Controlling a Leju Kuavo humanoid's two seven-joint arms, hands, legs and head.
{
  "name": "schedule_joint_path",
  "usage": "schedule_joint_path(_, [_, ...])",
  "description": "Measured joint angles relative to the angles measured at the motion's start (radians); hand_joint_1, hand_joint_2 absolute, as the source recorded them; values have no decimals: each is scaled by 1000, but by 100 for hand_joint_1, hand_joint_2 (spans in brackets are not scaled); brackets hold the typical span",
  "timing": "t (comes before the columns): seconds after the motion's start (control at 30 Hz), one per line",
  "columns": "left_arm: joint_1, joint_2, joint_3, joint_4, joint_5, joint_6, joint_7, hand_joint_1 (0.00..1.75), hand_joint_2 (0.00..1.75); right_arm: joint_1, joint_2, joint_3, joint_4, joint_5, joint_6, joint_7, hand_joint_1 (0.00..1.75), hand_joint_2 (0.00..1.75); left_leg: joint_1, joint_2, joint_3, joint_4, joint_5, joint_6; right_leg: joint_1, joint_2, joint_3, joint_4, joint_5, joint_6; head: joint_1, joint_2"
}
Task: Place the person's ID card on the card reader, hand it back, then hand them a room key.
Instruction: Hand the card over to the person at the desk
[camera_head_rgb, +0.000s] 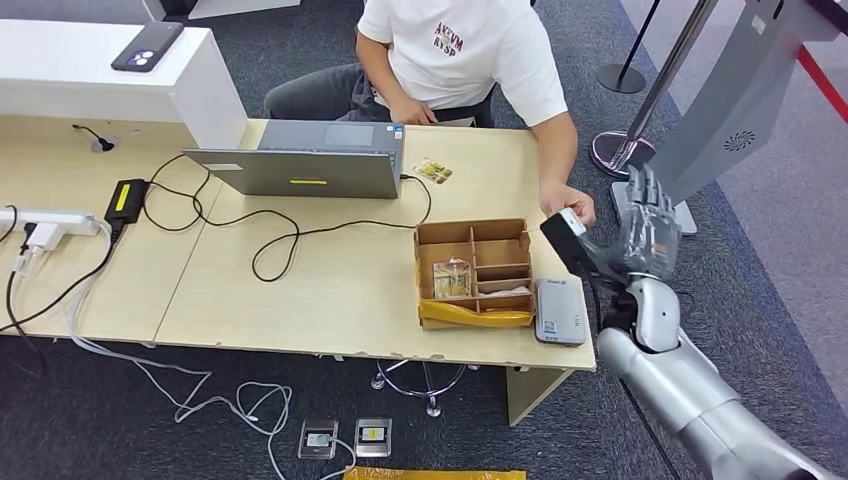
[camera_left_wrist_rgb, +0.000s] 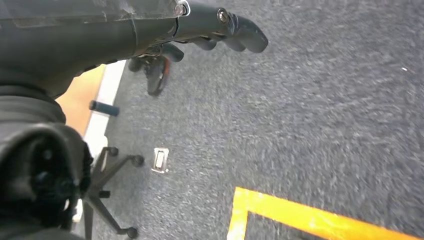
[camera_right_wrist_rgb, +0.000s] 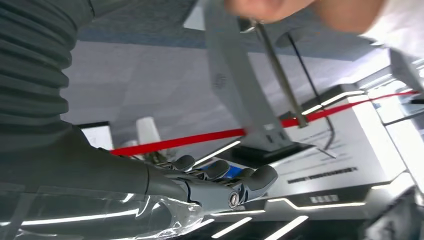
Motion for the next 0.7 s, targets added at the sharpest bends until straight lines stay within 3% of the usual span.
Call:
schedule_joint_path(0.1, [0, 7, 16, 0, -3, 5, 12, 0, 0, 124, -66, -155, -90, 20, 0, -24, 0, 175, 0, 1, 0, 0, -1, 0, 0, 1, 0, 0, 0, 0, 0, 0])
schedule_joint_path(0.2, [0, 11, 25, 0, -7, 9, 30, 0, 0, 226, -98, -316, -147, -3, 0, -66, 0, 175, 1, 0, 0, 0, -1, 0, 1, -1, 1, -1, -1, 0, 0, 0])
schedule_joint_path(0.33, [1, 15, 41, 0, 5, 9, 49, 0, 0, 350, -103, -565, -147, -193, 0, -209, 0, 175, 0, -5, -1, 0, -1, 0, 0, -6, 0, -1, -1, 0, -1, 0])
schedule_joint_path(0.5, [0, 17, 48, 0, 15, 1, 44, 0, 0, 437, -94, -827, 50, -639, 5, -320, 0, 175, 1, -5, 0, 0, -2, 0, 1, -5, 2, -3, -3, 1, 0, 0])
schedule_joint_path(0.57, [0, 17, 52, 0, 10, -6, 41, 0, 0, 477, -77, -887, 174, -684, 13, -323, 0, 175, 1, -3, -1, -1, -3, -1, 1, -2, 1, -2, -3, 1, 0, 0])
schedule_joint_path(0.7, [-4, 14, 55, 0, -6, -14, 38, 0, 0, 545, -9, -932, 367, -653, 25, -293, 0, 175, 3, 2, 0, -1, -5, -1, 3, 2, 0, -2, -4, -1, -1, 0])
